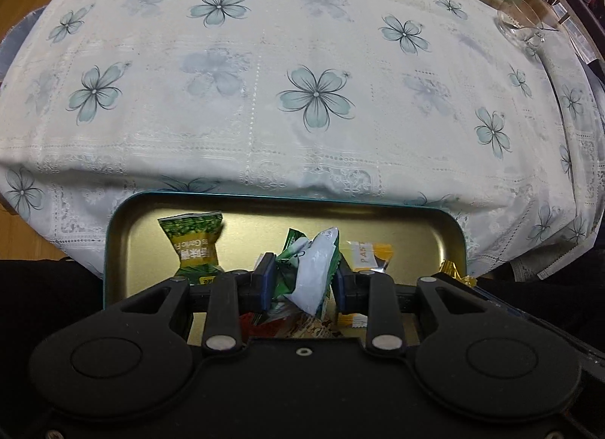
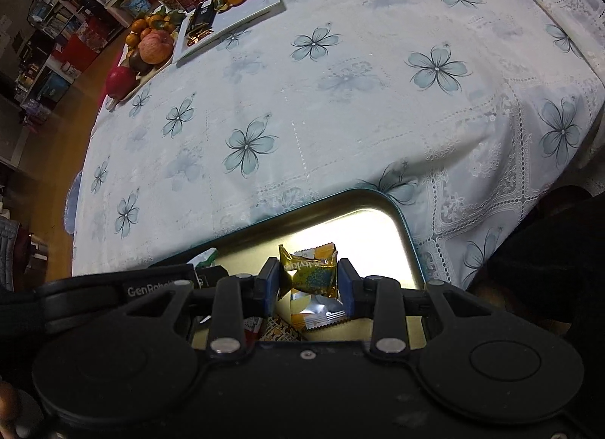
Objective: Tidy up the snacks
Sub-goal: 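Open both grippers to drop the candies onto the tray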
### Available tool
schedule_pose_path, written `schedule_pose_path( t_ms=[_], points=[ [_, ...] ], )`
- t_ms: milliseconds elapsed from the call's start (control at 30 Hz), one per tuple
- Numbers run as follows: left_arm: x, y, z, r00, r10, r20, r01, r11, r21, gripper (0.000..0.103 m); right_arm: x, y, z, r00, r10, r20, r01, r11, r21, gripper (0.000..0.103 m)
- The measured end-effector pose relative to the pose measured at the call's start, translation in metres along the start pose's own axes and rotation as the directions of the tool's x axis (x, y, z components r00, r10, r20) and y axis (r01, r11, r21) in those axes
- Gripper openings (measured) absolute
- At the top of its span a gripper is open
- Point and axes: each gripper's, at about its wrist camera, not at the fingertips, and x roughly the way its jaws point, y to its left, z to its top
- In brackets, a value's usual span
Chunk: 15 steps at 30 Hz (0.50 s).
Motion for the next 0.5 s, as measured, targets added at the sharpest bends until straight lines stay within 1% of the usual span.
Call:
schedule_pose_path(
  t_ms=[100,200,267,333,400,500],
  points=[
    [0.005,-0.002,0.007,1.000,-0.011,-0.024,0.011,1.000,-0.007,0.039,0.005,0.000,0.007,1.000,-0.005,-0.007,0.005,1.000,0.009,0.035],
    [0.008,-0.003,0.011,1.000,0.003,-0.027,-0.003,1.000,-0.005,0.040,0.010,0.001,0.011,1.000,-0.030,-0.003,0.030,1.000,0.002,0.035],
    [0.009,-0.001,0.013,0.999,0.002,-0.032,-0.002,1.000,-0.008,0.040,0.012,0.001,0.013,0.999,-0.051,0.002,0.051,0.999,-0.006,0.035],
    [0.009,0.001,0.014,0.999,-0.008,-0.036,0.008,1.000,-0.012,0.040,0.014,0.000,0.015,0.999,-0.054,-0.003,0.054,0.999,-0.006,0.036],
    [0.011,0.003,0.015,0.999,-0.019,-0.041,0.018,1.000,-0.020,0.040,0.016,-0.001,0.017,0.999,-0.045,-0.015,0.045,0.999,0.000,0.040],
    [0.011,0.006,0.015,0.999,-0.033,-0.041,0.032,0.999,-0.018,0.040,0.018,-0.001,0.018,0.999,-0.042,-0.021,0.042,0.999,0.006,0.042]
  ],
)
